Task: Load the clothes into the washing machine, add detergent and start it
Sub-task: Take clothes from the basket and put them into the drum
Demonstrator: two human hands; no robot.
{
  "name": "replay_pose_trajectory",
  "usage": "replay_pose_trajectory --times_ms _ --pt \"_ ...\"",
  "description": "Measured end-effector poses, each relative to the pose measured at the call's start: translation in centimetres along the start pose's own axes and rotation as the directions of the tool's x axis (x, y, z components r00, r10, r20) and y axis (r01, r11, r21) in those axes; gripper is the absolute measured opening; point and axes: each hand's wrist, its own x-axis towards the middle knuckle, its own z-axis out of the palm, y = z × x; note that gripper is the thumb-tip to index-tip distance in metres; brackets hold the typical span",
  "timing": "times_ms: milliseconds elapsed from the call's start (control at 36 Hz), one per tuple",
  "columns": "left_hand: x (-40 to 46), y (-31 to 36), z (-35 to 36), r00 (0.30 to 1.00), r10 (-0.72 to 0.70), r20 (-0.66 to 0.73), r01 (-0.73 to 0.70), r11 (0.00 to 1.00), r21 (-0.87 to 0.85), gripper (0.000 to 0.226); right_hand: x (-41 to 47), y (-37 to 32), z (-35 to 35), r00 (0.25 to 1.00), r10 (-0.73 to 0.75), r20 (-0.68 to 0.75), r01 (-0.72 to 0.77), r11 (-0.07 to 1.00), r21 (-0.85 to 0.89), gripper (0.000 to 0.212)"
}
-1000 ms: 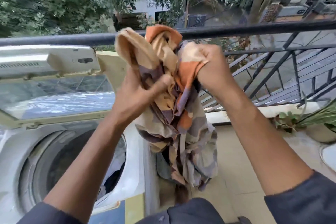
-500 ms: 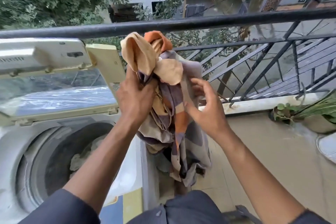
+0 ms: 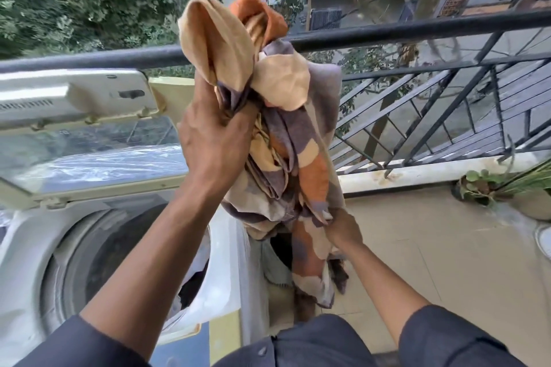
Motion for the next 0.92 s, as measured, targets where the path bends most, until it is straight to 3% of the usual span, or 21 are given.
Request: replay_pose_trajectory --times_ms 56,139,222,306,361,472,556,639,667,722,778,917 --pt "-0.1 -1.1 0.2 1.000 -0.005 0.010 0.005 0.999 0.035 0.053 0.4 0.5 -1.5 0.997 -0.007 -0.076 0.008 1.000 0.015 0.032" --pt "-0.5 -2.9 0.7 0.999 0.002 0.046 -0.006 0.996 0.091 0.052 0.5 0.2 -4.9 0.986 0.037 -0.161 -0.011 0.986 0.164 0.012" --pt "-1.0 -4.6 1.3 0.995 -0.004 0.099 -0.011 0.989 0.148 0.055 -0.2 -1.0 -9.2 0.962 -0.025 -0.273 0.132 0.914 0.383 0.030" --pt "-1.6 -5.9 2.0 0.988 -0.018 0.153 -0.012 0.981 0.192 0.055 -3.6 -4.5 -12.9 0.925 -0.105 -0.364 0.308 0.767 0.563 0.016" --pt "-1.9 -6.3 2.5 0.984 -0.022 0.176 -0.019 0.974 0.225 0.052 -6.0 -7.4 -15.2 0.898 -0.181 -0.400 0.419 0.629 0.655 0.019" --pt "-2.2 -6.9 2.9 0.970 -0.042 0.240 -0.004 0.982 0.186 0.058 -9.6 -11.7 -17.2 0.865 -0.390 -0.317 0.455 0.342 0.822 0.014" --pt "-2.1 -6.6 2.4 0.925 -0.040 0.377 0.032 0.999 0.029 0.069 -10.4 -13.4 -15.9 0.795 -0.555 -0.245 0.489 0.349 0.799 0.022" --pt "-1.6 -6.3 1.5 0.765 0.084 0.639 0.039 0.984 -0.176 0.088 -11.0 -14.5 -13.8 0.749 -0.651 -0.118 0.493 0.430 0.756 0.034" --pt "-1.4 -6.2 1.3 0.711 0.111 0.695 0.028 0.982 -0.185 0.082 -11.2 -14.8 -13.3 0.735 -0.675 -0.069 0.494 0.464 0.735 0.037" --pt "-1.5 -6.2 1.4 0.650 0.120 0.751 -0.017 0.990 -0.143 0.042 -11.5 -15.1 -12.4 0.699 -0.715 -0.010 0.523 0.502 0.688 0.040" --pt "-2.1 -6.2 2.0 0.679 0.113 0.725 -0.053 0.993 -0.106 0.008 -11.7 -15.1 -11.9 0.667 -0.744 0.031 0.552 0.521 0.651 0.041" --pt "-3.0 -6.3 2.9 0.888 -0.010 0.460 0.079 0.988 -0.133 0.026 -11.4 -14.7 -12.4 0.635 -0.769 0.081 0.495 0.485 0.720 0.045"
